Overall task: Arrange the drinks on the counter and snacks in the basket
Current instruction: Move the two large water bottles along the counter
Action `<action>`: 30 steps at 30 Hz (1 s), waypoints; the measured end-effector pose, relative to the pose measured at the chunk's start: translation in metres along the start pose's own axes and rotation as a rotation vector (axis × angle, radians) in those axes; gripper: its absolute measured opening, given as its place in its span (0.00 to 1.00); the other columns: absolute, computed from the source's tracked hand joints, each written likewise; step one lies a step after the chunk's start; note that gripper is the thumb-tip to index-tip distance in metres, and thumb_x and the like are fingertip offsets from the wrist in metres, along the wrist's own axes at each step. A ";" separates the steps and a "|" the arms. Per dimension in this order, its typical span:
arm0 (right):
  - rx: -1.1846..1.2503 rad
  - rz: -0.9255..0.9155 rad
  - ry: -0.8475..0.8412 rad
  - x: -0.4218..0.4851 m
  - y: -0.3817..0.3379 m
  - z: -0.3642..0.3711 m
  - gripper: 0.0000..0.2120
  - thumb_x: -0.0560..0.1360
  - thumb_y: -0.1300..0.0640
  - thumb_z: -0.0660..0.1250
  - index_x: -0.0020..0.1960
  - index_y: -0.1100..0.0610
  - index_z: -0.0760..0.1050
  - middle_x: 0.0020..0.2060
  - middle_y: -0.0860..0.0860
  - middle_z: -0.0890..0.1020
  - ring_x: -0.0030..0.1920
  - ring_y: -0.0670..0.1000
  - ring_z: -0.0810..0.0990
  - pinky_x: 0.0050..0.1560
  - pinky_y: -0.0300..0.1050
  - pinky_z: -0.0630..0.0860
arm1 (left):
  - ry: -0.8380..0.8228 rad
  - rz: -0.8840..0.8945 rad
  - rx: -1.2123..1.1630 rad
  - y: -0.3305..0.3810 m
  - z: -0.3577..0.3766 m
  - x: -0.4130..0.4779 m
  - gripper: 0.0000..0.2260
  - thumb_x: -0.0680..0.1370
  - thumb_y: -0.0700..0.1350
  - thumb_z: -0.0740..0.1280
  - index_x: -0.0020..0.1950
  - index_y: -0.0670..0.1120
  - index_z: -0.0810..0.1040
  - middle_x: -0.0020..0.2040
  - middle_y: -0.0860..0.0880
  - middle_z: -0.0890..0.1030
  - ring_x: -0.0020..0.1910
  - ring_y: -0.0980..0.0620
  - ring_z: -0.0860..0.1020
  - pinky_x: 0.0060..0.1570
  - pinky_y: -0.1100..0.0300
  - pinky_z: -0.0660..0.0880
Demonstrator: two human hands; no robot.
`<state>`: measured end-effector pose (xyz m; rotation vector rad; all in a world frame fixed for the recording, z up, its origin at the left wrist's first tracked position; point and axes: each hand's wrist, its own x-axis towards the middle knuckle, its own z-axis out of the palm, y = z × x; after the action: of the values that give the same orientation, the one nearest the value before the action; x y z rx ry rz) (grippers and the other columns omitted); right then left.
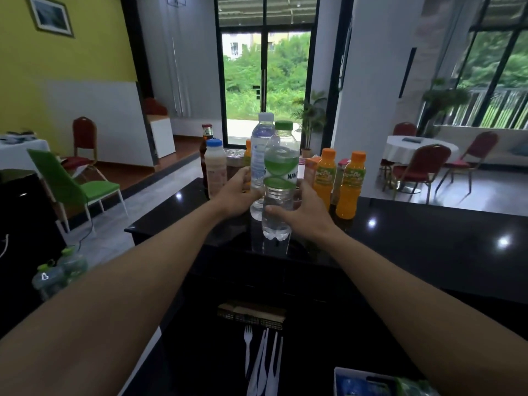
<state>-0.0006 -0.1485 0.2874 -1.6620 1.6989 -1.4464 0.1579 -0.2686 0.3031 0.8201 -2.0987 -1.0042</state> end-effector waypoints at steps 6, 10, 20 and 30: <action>-0.043 -0.024 0.071 -0.015 0.008 -0.024 0.35 0.68 0.48 0.80 0.69 0.50 0.69 0.52 0.43 0.79 0.51 0.45 0.80 0.51 0.44 0.79 | 0.098 -0.020 -0.020 -0.001 0.014 0.005 0.23 0.75 0.47 0.75 0.66 0.50 0.68 0.57 0.53 0.81 0.55 0.54 0.80 0.60 0.49 0.77; -0.023 -0.006 0.108 -0.025 0.015 -0.041 0.32 0.68 0.49 0.81 0.67 0.51 0.70 0.51 0.46 0.80 0.50 0.47 0.82 0.51 0.46 0.81 | 0.122 -0.026 0.009 0.008 0.022 0.002 0.23 0.76 0.45 0.74 0.67 0.47 0.69 0.61 0.48 0.80 0.58 0.49 0.80 0.63 0.46 0.76; 0.015 0.023 0.248 -0.064 0.030 -0.090 0.30 0.65 0.49 0.83 0.63 0.50 0.75 0.48 0.44 0.84 0.46 0.43 0.84 0.49 0.47 0.83 | 0.006 0.072 -0.044 0.043 0.057 -0.025 0.22 0.75 0.46 0.75 0.65 0.47 0.71 0.55 0.53 0.80 0.53 0.56 0.79 0.51 0.57 0.78; -0.020 0.027 0.306 -0.104 0.047 -0.164 0.25 0.66 0.51 0.82 0.59 0.48 0.75 0.42 0.30 0.81 0.41 0.36 0.82 0.36 0.31 0.77 | -0.021 0.108 -0.013 0.089 0.132 -0.035 0.23 0.75 0.47 0.75 0.66 0.46 0.71 0.55 0.53 0.81 0.54 0.56 0.80 0.56 0.54 0.78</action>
<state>-0.1337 0.0007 0.2762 -1.4795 1.8891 -1.7478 0.0542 -0.1424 0.3025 0.6851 -2.1279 -0.9712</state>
